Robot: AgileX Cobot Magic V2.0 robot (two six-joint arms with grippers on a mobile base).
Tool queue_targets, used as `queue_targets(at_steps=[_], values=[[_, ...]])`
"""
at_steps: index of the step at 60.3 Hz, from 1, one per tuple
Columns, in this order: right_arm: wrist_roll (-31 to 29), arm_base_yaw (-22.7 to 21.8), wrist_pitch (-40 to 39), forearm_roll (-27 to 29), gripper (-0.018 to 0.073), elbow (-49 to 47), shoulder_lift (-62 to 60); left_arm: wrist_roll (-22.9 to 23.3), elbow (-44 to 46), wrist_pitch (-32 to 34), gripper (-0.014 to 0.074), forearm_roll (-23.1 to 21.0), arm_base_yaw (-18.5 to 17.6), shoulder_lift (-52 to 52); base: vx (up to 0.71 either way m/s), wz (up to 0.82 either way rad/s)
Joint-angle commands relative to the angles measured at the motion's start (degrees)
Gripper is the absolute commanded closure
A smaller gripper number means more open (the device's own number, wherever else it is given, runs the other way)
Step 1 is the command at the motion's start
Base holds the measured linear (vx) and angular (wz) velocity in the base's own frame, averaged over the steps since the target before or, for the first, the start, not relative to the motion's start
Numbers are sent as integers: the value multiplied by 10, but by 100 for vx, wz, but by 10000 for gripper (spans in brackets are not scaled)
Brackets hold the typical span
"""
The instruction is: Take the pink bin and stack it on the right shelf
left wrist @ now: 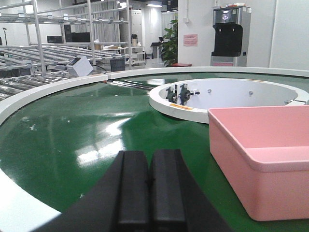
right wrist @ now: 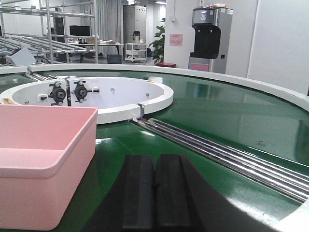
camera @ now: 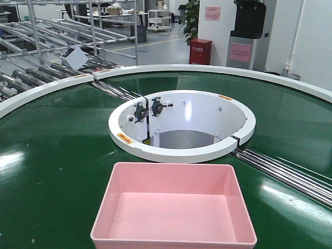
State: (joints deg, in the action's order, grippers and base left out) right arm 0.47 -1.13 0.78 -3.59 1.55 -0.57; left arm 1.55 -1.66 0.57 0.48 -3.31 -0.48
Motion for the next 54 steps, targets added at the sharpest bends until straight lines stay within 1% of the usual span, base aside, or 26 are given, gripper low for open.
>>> queue_targets(at_steps=[1,28,32,34,38,42,45,49,50,54], values=[[-5,-2,-47,-6,568,3,-8,1,-8,48,602,0,-1,-11,0,0],[-5,-2,-47,-6,568,3,-8,1,-8,48,602,0,-1,-11,0,0],[-5,-2,-66,-8,568,0,-8,-2,-7,73,602,1,-1,-11,0,0],[-2,-1,-67,-8,568,-11,-8,4,3,80,602,-5,-1,-11,0,0],[-2,0,-51,-9,568,-48,-8,18,34,72,602,-5,-1,-10,0,0],[-5,0,-12,-12,568,-97,-5,18,86,36,602,-5,-1,-10,0,0],[-14,0,21,-13,568,-143,8,17,132,-6,602,-5,-1,-2,0,0],[-18,0,108,-9,568,-218,47,16,206,-94,602,-5,-1,30,0,0],[-18,0,132,-8,568,-243,59,16,231,-128,602,-5,-1,41,0,0],[-18,0,216,-7,568,-301,108,16,286,-210,602,-5,-1,85,0,0]])
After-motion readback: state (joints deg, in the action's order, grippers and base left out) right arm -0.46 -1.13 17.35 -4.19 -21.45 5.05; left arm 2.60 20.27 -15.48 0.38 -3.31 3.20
